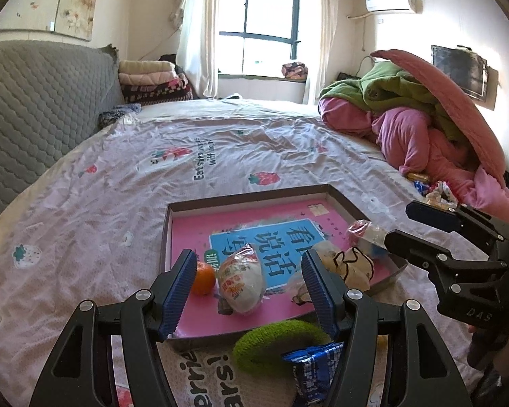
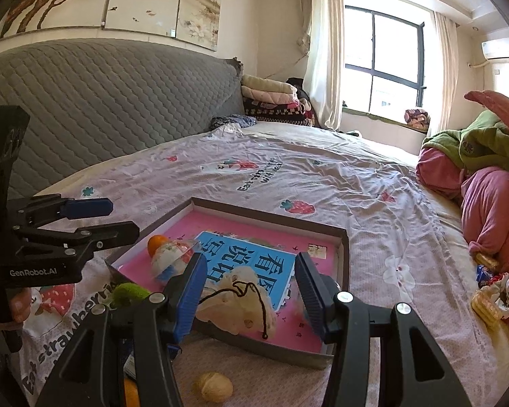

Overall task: Organize objects
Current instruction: 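Withdraw both tools from the tray toward the items on the bed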

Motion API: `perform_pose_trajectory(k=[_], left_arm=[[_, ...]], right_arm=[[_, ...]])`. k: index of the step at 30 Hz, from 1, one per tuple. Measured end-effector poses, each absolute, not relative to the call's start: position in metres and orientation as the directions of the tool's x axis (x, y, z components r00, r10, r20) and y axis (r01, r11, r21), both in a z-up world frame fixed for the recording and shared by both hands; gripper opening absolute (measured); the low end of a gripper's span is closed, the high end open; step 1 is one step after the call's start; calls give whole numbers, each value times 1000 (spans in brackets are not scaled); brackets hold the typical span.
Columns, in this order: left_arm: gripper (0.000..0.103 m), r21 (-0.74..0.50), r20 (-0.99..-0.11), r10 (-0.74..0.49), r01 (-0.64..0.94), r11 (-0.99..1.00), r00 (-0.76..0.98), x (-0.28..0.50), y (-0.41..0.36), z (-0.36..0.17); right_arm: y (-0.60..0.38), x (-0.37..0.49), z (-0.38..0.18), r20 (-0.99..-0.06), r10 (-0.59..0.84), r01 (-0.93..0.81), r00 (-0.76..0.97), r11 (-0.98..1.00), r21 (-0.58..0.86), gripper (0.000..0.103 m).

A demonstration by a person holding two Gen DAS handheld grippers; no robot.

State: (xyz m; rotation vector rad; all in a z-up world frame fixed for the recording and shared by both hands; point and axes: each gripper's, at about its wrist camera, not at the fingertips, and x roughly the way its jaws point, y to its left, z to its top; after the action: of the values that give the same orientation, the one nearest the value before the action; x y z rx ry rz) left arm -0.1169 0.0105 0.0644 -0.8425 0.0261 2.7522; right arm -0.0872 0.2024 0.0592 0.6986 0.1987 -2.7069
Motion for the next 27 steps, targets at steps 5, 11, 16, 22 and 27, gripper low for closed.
perform_pose_trajectory(k=[5,11,16,22,27], left_arm=[[66,-57,-559,250,-265,-963,-790,-114,14,63],[66,-59,-567,255,-270,-961,-783,-112,17,60],[66,-55,-574,260,-280,-958,-777,-107,21,57],[66,-43,-577,250,-276,-960,-777,-101,21,54],[66,-52,-589,251,-274,-960,-769,-95,20,49]], right_arm=[[201,-83,60,-486,-290,360,-825,-931,-55,54],[206,-83,60,-493,-282,347,-823,-937,-42,54],[207,-82,61,-495,-277,338,-823,-940,-37,54],[206,-78,58,-502,-283,347,-817,-937,-36,54],[208,-71,52,-516,-282,347,-809,-937,-32,54]])
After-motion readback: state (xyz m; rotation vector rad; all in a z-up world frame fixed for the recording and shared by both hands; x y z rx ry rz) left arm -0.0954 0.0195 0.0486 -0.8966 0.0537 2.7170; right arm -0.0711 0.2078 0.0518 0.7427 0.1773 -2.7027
